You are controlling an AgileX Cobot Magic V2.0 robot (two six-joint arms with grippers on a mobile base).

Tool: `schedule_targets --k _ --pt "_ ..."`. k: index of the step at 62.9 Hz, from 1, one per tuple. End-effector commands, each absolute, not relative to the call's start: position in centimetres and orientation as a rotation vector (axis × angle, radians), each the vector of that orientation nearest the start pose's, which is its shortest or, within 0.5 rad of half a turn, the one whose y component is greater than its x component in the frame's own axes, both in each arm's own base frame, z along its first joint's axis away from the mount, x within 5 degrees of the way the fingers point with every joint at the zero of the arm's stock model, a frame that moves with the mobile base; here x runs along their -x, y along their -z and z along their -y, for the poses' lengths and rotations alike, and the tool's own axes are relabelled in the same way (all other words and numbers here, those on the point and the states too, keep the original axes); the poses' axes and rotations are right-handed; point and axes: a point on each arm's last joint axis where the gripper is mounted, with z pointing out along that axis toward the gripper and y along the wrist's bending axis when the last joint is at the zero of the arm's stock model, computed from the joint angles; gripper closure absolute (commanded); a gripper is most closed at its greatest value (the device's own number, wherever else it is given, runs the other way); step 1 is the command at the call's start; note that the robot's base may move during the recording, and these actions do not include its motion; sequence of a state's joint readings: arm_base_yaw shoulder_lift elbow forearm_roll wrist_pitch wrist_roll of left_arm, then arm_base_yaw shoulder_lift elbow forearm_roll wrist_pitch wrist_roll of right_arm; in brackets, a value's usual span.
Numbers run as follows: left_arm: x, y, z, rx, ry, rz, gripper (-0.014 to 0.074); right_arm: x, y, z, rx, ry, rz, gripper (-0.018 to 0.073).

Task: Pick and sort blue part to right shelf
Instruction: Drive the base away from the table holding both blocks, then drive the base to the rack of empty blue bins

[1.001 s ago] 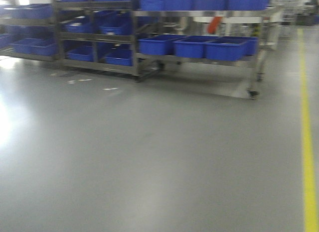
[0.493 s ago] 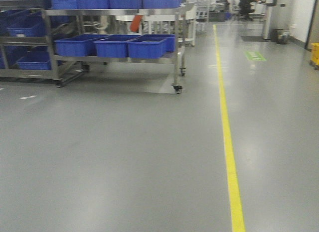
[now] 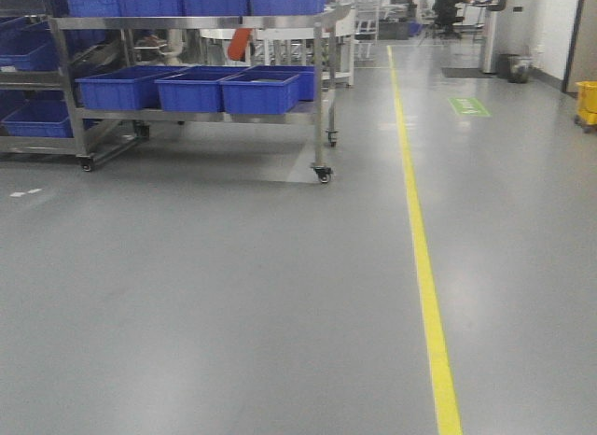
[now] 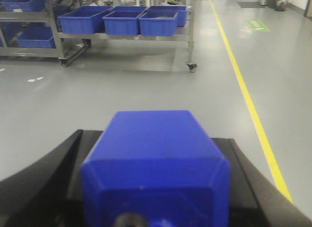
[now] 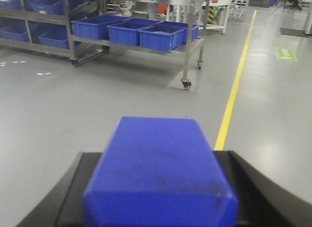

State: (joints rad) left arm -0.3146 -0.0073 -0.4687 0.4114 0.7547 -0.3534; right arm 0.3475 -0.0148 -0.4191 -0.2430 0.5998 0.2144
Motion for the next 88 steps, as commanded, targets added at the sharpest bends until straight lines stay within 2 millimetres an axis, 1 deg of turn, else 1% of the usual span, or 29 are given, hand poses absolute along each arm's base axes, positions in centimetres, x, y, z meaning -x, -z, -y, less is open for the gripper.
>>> schedule_targets --k 1,88 --pt "-0.91 -31.43 -2.19 -0.040 0.052 -1.608 0.0283 -0.95 -31.36 0.90 0.178 -0.160 -1.485 0.0311" --pt "-0.90 -31.42 -2.16 -0.039 0.056 -1.609 0.0283 -0.95 -31.34 0.90 0.177 -0.159 -1.487 0.0311"
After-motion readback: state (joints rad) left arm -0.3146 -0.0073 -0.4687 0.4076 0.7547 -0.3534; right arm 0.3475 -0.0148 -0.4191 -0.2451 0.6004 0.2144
